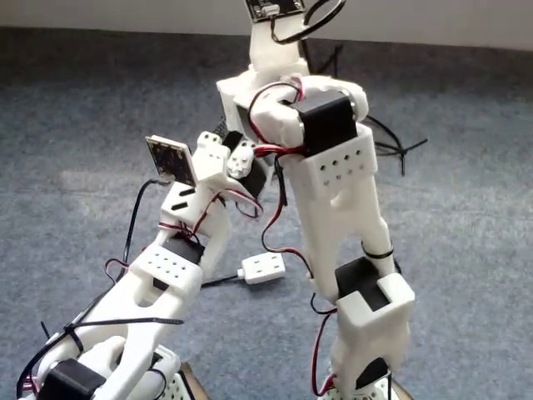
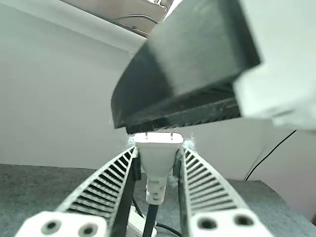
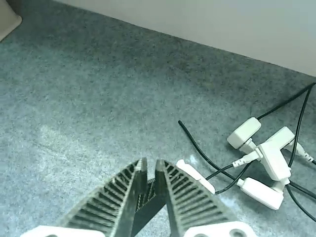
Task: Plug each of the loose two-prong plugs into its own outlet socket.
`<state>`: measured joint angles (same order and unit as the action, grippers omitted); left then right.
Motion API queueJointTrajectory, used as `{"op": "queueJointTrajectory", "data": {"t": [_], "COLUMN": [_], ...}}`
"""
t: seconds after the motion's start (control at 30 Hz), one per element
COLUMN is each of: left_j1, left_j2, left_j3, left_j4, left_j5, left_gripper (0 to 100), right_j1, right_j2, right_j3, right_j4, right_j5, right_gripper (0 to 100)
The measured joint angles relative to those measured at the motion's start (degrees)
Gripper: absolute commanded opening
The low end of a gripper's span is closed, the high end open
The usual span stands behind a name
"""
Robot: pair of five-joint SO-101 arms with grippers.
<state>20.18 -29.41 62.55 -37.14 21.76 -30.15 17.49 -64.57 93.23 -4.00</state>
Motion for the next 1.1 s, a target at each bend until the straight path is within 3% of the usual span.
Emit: {"op": "queueJointTrajectory", "data": {"t": [0.23, 0.5, 1.1], "left_j1": [0.6, -0.9, -3.3], "left_j2": [-7.5, -15.5, -19.6], "left_j3": [0.2, 0.3, 0.4], "left_j4": [0.1, 5.5, 6.8], "left_j5": [0.0, 0.0, 0.0], "left_gripper": [0, 0, 0], "right_j1": [2.6, 2.8, 2.8], "right_j2": [-1.1, -1.1, -1.2], "right_j3": [-0.7, -1.0, -1.1], "right_j4": [-2.2, -3.1, -3.4], "right_j5": [0.0, 0.0, 0.0], "right_gripper": [5.8, 5.8, 5.8]}}
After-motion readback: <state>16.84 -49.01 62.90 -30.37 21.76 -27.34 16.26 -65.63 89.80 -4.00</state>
